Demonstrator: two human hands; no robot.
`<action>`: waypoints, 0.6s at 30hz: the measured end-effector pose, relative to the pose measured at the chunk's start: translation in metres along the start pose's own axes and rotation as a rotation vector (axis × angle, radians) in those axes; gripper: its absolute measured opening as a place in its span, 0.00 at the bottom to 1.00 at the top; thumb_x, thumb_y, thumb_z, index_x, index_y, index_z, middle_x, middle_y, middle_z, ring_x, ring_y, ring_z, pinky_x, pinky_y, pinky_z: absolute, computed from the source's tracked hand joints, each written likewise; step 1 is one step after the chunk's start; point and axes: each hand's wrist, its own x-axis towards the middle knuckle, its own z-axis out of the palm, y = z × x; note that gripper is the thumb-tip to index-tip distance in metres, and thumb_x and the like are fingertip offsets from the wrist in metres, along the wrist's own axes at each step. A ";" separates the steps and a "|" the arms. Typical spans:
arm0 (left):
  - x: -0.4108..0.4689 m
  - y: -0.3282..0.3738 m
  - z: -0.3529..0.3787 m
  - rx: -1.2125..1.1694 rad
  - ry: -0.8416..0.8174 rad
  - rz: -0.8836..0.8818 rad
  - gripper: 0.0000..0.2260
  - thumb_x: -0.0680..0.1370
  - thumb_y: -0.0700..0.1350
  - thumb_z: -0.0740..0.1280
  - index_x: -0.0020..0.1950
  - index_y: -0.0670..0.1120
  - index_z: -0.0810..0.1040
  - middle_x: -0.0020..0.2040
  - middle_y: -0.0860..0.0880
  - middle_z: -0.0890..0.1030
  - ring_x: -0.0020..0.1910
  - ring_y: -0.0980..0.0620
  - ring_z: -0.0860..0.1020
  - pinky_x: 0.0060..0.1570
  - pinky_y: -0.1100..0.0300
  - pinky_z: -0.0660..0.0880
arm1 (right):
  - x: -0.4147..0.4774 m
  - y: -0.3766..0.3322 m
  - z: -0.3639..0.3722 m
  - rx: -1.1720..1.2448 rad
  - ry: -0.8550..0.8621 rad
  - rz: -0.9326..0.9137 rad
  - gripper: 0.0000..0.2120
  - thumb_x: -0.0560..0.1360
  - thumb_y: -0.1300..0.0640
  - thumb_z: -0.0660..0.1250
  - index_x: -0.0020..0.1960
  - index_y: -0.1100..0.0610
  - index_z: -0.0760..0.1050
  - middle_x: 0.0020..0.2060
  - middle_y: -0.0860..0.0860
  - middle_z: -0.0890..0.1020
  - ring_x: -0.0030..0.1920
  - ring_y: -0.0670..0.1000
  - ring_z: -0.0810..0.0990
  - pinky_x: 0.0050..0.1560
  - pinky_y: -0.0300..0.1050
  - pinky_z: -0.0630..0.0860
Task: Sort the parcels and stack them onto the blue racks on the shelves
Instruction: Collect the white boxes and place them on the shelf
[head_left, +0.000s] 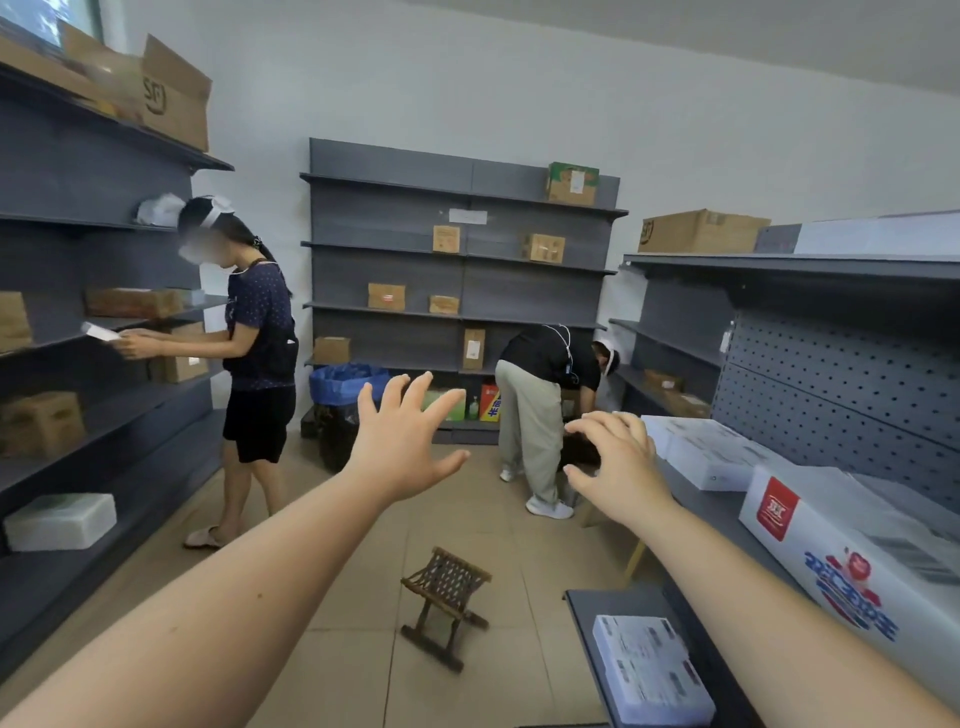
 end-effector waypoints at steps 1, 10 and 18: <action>0.009 -0.004 0.007 -0.010 0.004 0.004 0.33 0.73 0.69 0.57 0.75 0.64 0.50 0.78 0.49 0.54 0.76 0.43 0.50 0.71 0.35 0.49 | 0.009 0.000 0.004 0.002 0.010 0.002 0.20 0.73 0.49 0.68 0.64 0.45 0.71 0.65 0.44 0.70 0.69 0.51 0.58 0.68 0.51 0.60; 0.133 -0.053 0.046 -0.049 0.161 0.175 0.31 0.73 0.69 0.57 0.74 0.63 0.55 0.77 0.49 0.58 0.74 0.43 0.53 0.70 0.35 0.52 | 0.093 0.000 0.018 -0.113 0.133 0.025 0.18 0.73 0.52 0.68 0.62 0.47 0.74 0.66 0.44 0.70 0.70 0.52 0.57 0.67 0.52 0.56; 0.228 -0.046 0.058 -0.216 0.319 0.321 0.31 0.72 0.68 0.61 0.72 0.60 0.62 0.74 0.46 0.64 0.71 0.41 0.60 0.67 0.36 0.59 | 0.138 0.008 -0.013 -0.277 0.279 0.022 0.16 0.71 0.54 0.70 0.59 0.50 0.77 0.60 0.46 0.76 0.67 0.54 0.63 0.64 0.56 0.63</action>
